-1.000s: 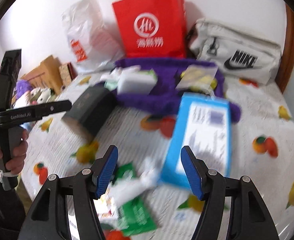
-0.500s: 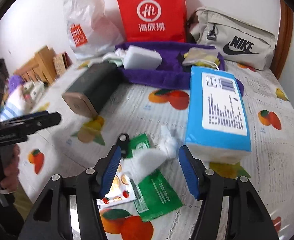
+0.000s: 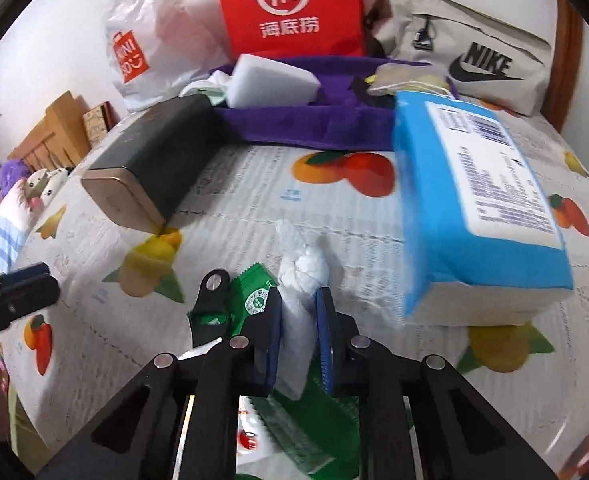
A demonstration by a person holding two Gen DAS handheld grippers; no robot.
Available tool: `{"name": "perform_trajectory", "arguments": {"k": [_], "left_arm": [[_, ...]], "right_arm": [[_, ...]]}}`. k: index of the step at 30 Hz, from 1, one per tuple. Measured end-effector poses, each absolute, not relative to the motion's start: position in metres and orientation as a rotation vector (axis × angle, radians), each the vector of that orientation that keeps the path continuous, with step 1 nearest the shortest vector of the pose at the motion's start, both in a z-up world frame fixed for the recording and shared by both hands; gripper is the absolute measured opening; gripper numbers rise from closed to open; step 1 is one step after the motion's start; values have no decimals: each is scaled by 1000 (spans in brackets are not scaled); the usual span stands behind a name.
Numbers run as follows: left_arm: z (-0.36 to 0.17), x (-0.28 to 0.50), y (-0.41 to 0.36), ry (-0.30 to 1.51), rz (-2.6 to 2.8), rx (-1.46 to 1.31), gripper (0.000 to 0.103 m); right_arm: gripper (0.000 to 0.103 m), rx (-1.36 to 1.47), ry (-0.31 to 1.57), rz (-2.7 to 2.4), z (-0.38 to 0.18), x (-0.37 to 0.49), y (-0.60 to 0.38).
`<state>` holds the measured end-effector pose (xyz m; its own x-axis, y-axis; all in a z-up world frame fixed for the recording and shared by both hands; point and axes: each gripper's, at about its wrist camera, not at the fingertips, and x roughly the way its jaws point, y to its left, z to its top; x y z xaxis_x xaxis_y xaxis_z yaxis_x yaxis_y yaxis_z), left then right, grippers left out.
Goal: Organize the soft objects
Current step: 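Close the left tool on the orange-slice packet while the right tool holds the tissue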
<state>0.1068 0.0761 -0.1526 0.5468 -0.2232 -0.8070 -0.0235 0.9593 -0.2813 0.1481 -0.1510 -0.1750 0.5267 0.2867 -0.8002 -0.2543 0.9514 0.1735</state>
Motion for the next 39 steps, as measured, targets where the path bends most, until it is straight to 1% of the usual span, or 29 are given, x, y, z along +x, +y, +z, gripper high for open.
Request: {"name": "perform_trajectory", "arguments": {"k": [2, 7, 17, 23, 28, 30, 32, 35, 37, 39], "left_arm": [[-154, 105, 74, 997, -124, -272, 89], [-153, 98, 58, 1001, -156, -222, 89], [-166, 89, 9, 1027, -252, -192, 89], [-171, 85, -27, 1031, -254, -97, 89], [-172, 85, -51, 1036, -246, -22, 90], [-173, 86, -62, 1038, -247, 8, 93], [-176, 89, -76, 1045, -243, 44, 103], [-180, 90, -91, 1033, -192, 108, 103], [-180, 93, -91, 1016, -171, 89, 103], [-178, 91, -90, 991, -162, 90, 93]], "right_arm": [[16, 54, 957, 355, -173, 149, -143], [14, 48, 875, 402, -152, 141, -137], [14, 34, 804, 392, -129, 106, -179], [14, -15, 814, 323, -142, 80, -218], [14, 22, 839, 262, -157, 70, -253], [14, 45, 838, 248, -161, 68, -265], [14, 57, 838, 242, -163, 68, -272], [14, 60, 832, 235, -167, 66, -279], [14, 76, 833, 245, -168, 67, -281], [14, 83, 835, 257, -171, 67, -281]]}}
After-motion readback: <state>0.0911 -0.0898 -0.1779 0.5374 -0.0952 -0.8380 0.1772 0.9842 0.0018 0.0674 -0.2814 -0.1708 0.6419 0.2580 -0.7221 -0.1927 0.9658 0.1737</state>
